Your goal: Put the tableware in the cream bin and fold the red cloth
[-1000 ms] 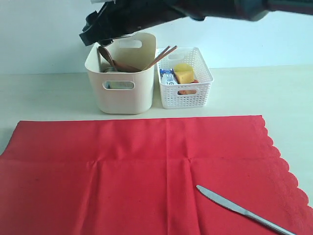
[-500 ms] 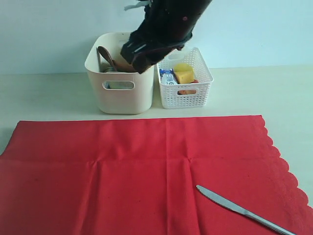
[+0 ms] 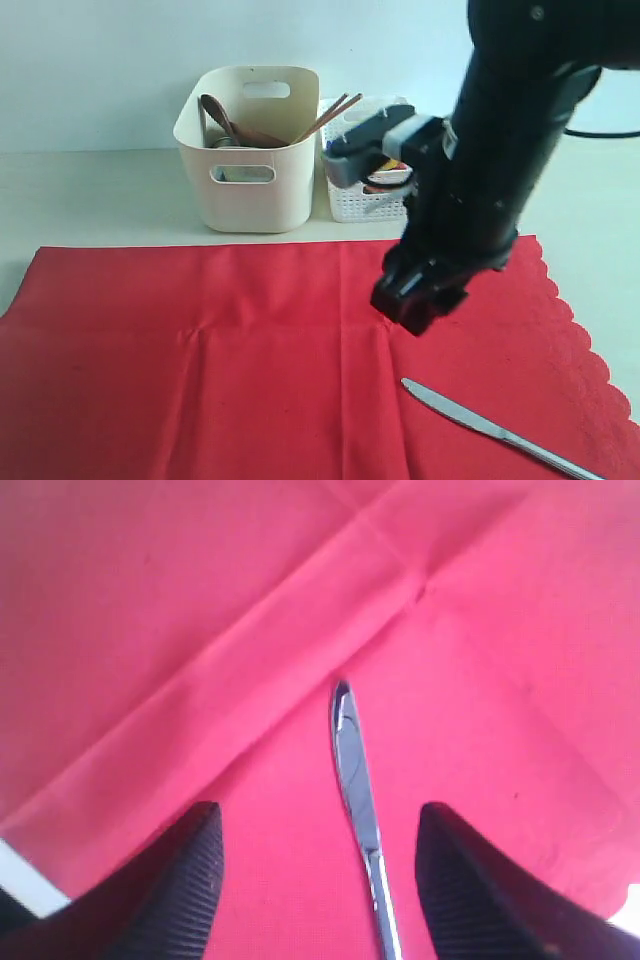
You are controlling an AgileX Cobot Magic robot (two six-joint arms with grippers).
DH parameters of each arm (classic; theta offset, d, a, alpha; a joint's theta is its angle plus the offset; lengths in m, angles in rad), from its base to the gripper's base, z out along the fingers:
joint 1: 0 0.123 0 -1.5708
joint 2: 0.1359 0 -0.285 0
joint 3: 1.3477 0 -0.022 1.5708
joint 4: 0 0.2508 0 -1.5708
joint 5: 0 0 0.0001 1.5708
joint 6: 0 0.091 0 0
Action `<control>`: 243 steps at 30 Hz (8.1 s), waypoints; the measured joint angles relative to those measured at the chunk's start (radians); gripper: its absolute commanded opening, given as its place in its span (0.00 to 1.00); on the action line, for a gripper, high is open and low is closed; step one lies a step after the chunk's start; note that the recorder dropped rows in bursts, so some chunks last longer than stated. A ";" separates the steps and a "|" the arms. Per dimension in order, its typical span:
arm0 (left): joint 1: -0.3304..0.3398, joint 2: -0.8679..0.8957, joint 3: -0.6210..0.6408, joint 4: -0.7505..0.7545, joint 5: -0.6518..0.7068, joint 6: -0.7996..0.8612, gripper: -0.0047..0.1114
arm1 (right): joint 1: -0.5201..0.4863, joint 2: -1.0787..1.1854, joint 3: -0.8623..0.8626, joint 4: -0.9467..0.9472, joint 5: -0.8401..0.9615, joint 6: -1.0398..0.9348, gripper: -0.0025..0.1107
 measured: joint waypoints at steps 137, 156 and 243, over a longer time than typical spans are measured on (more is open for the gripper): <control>0.000 0.000 0.000 0.000 0.000 0.000 0.04 | -0.181 0.614 -0.610 1.165 -0.801 -1.141 0.42; 0.000 0.000 0.000 0.000 0.000 0.000 0.04 | -0.181 0.204 -0.530 0.051 -0.168 -0.058 0.02; -0.022 0.626 -0.672 0.048 0.004 0.000 0.04 | -0.181 -0.854 0.576 -0.318 -0.546 0.432 0.02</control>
